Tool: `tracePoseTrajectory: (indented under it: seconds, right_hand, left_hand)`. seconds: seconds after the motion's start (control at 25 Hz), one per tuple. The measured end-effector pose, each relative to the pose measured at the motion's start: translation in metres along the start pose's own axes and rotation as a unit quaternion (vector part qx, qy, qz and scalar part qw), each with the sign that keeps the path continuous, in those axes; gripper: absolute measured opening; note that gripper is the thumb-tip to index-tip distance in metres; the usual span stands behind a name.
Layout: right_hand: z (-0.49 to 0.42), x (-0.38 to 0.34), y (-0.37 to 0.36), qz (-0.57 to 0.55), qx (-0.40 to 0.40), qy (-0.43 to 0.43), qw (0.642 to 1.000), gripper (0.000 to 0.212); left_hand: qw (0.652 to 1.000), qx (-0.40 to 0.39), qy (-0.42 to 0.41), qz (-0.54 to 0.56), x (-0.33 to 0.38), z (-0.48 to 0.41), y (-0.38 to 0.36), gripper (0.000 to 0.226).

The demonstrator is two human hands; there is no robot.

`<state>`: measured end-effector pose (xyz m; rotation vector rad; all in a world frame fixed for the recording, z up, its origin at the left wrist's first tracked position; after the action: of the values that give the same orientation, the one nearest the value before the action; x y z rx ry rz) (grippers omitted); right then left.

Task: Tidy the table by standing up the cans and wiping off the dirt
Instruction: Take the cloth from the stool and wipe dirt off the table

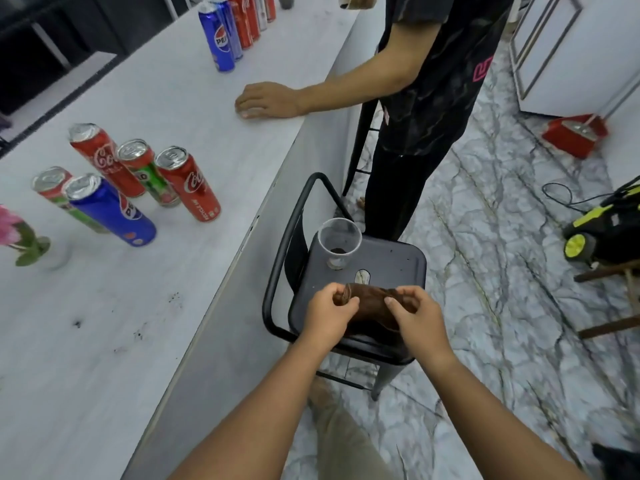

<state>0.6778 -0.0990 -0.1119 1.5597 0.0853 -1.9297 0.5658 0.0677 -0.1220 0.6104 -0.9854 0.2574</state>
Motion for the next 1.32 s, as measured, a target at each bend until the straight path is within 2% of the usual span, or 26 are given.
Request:
tracePoseTrajectory:
  seconds: [0.12, 0.24, 0.52, 0.76, 1.0, 1.16, 1.32]
  right_hand:
    - [0.021, -0.048, 0.003, -0.070, -0.036, 0.044, 0.996, 0.015]
    - [0.046, -0.107, -0.018, -0.118, -0.112, 0.088, 0.983, 0.015]
    - [0.104, -0.208, -0.122, -0.080, -0.306, 0.150, 0.937, 0.015]
    - [0.163, -0.257, -0.248, -0.006, -0.447, 0.186, 0.875, 0.015]
    - [0.221, -0.310, -0.401, 0.035, -0.567, 0.218, 0.794, 0.014]
    - [0.245, -0.338, -0.496, 0.049, -0.600, 0.243, 0.760, 0.014]
    - [0.250, -0.332, -0.573, 0.109, -0.608, 0.232, 0.751, 0.014]
  left_hand:
    - [0.995, 0.018, -0.042, 0.086, 0.019, 0.040, 0.033, 0.015]
    - [0.982, 0.073, -0.063, 0.165, 0.035, 0.084, 0.083, 0.017]
    - [0.935, 0.245, -0.043, 0.253, 0.020, 0.192, 0.210, 0.012]
    - [0.884, 0.393, -0.001, 0.255, -0.033, 0.276, 0.302, 0.009]
    - [0.819, 0.524, 0.031, 0.232, -0.094, 0.329, 0.407, 0.010]
    - [0.785, 0.576, 0.052, 0.220, -0.130, 0.334, 0.479, 0.009]
    - [0.769, 0.589, 0.101, 0.227, -0.180, 0.318, 0.520, 0.010]
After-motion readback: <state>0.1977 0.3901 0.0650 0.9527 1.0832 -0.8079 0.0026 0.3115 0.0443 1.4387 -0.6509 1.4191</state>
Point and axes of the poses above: each hand's wrist, its own z-axis away from the middle knuckle, its own y-axis out of the back of the hand, x = y × z, the point moved 2 cm from there along -z, towards the middle knuckle, and after that the axes turned 5 degrees about -x, right-handed, at the moved point
